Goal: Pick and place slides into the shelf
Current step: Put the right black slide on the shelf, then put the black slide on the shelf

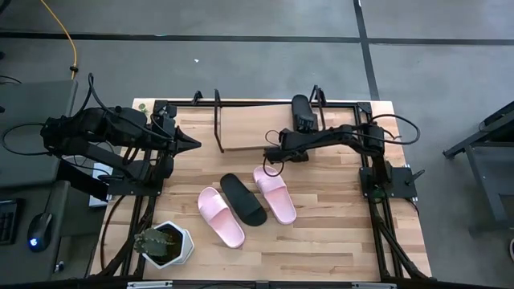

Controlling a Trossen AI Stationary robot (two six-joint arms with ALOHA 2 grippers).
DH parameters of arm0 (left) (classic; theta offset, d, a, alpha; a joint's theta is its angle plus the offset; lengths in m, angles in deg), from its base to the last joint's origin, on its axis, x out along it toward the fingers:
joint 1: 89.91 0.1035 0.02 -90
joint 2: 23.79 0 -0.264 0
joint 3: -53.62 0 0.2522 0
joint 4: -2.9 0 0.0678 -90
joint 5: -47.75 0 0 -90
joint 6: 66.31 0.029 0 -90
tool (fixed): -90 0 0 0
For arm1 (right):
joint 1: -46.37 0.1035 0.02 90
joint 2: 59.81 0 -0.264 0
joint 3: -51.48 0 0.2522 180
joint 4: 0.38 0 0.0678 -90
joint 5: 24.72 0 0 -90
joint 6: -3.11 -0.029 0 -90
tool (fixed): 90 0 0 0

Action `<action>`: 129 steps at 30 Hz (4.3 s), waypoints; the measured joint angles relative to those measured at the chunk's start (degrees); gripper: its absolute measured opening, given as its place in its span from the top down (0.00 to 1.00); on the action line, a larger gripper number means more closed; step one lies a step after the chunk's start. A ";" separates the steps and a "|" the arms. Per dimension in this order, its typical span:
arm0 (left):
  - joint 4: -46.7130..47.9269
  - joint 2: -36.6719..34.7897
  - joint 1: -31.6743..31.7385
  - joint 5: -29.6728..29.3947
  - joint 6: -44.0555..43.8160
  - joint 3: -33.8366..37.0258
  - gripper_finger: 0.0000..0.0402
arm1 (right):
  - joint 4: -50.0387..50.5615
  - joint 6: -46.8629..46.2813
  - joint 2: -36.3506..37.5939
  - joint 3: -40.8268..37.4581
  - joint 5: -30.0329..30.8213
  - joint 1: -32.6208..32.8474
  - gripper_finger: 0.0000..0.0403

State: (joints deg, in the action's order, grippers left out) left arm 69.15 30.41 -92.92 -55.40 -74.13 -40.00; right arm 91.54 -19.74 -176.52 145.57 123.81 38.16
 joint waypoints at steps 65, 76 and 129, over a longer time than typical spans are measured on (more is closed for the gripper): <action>-0.04 0.00 0.02 -0.02 0.00 0.00 1.00 | -3.55 -0.46 0.00 -4.25 -3.53 3.25 0.70; -0.04 0.00 0.01 -0.02 0.01 0.00 1.00 | 2.43 -4.25 -0.07 1.50 -4.46 5.34 0.70; -2.08 -0.09 0.02 -4.10 -5.62 16.40 1.00 | 6.07 -6.45 0.00 14.54 -11.40 21.10 0.71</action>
State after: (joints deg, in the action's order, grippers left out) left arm 67.07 30.32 -92.90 -59.50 -79.75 -23.60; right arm 97.62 -26.18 -176.52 160.11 112.41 59.27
